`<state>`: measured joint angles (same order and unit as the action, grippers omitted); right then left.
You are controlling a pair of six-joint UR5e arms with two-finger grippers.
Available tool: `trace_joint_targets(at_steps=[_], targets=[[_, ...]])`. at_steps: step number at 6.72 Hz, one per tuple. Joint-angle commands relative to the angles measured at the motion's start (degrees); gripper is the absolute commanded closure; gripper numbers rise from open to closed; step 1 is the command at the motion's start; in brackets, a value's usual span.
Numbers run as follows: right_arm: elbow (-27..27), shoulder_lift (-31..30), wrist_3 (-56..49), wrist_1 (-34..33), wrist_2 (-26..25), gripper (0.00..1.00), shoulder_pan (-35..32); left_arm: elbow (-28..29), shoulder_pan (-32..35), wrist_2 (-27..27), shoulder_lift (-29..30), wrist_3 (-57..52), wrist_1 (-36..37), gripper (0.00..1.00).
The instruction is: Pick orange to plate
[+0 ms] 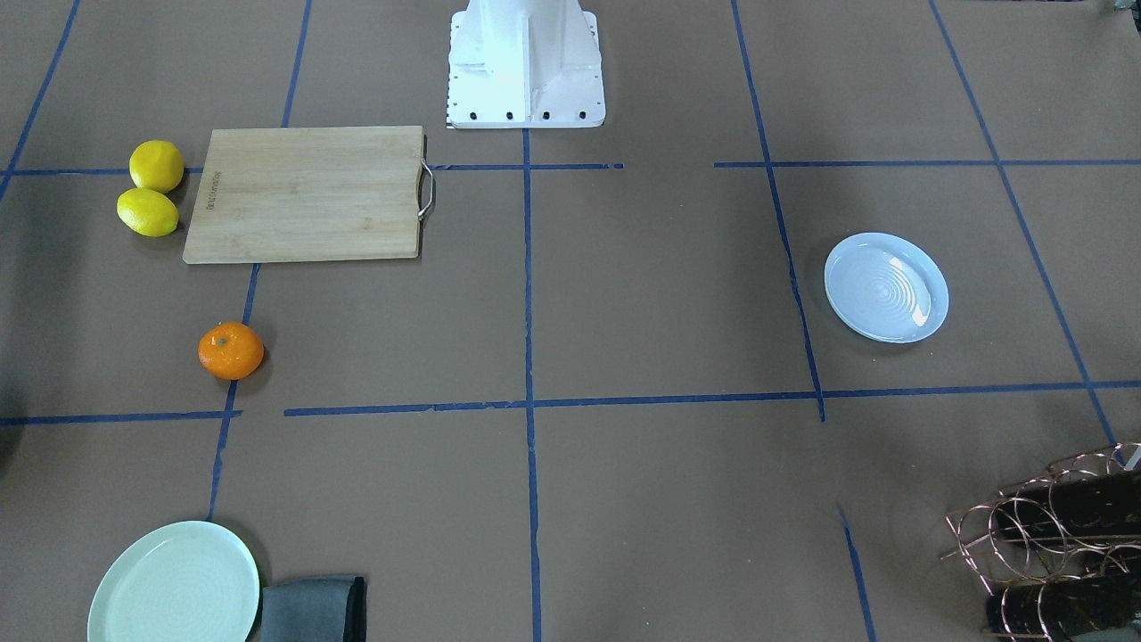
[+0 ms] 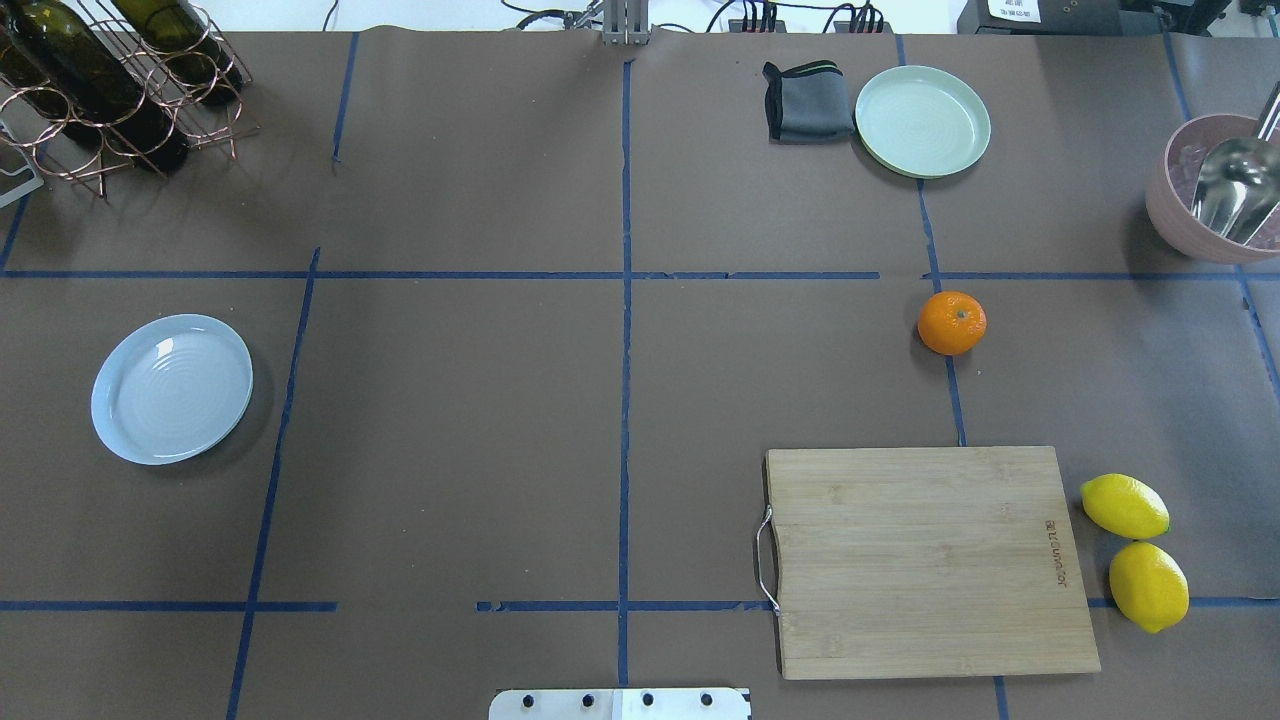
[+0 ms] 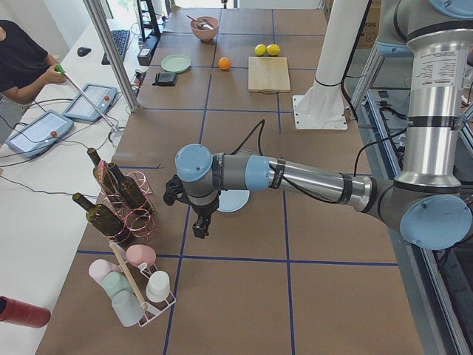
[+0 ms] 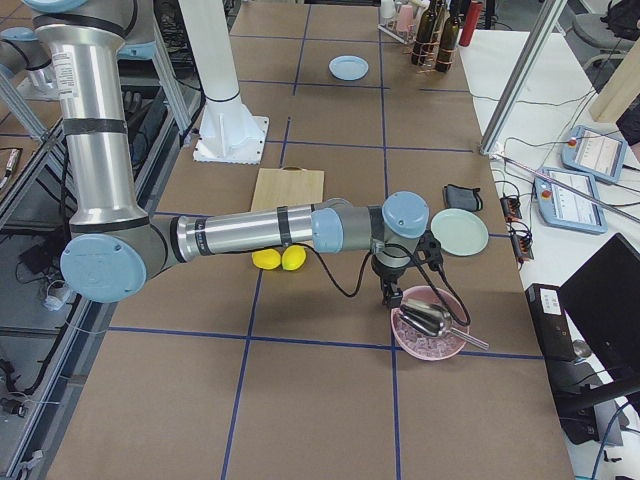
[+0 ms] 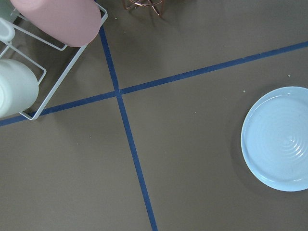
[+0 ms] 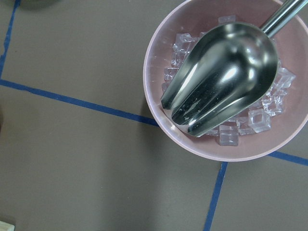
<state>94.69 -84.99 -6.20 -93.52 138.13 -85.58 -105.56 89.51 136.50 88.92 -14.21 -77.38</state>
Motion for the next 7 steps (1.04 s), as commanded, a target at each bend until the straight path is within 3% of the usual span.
trace_joint_targets(at_steps=[1,2,3,4,5,6,7], targets=[[0.1,0.0,0.7,0.3,0.0,0.0,0.1,-0.6,-0.6,-1.5,-0.2,-0.4,-1.4,0.0],[0.0,0.0,1.2,0.4,-0.1,0.0,0.1,-1.4,-0.5,2.5,-0.5,-0.4,-1.5,0.0],[0.2,-0.2,1.4,0.5,0.0,0.0,0.1,-2.7,-2.5,13.4,-0.1,0.3,-2.1,0.0],[0.0,-0.3,1.4,0.5,0.1,0.0,0.1,2.2,-8.3,12.8,0.2,1.0,-6.9,0.0],[-0.1,-0.3,1.4,0.5,0.0,0.0,0.2,9.2,-10.0,12.5,0.4,9.1,-19.6,0.0],[-0.1,-0.3,1.4,0.5,0.0,0.0,0.3,13.8,-13.7,7.5,0.4,24.4,-33.6,0.0],[0.0,-0.3,1.4,0.5,0.1,0.0,0.3,16.2,-21.1,-3.5,0.4,40.3,-45.1,0.03]])
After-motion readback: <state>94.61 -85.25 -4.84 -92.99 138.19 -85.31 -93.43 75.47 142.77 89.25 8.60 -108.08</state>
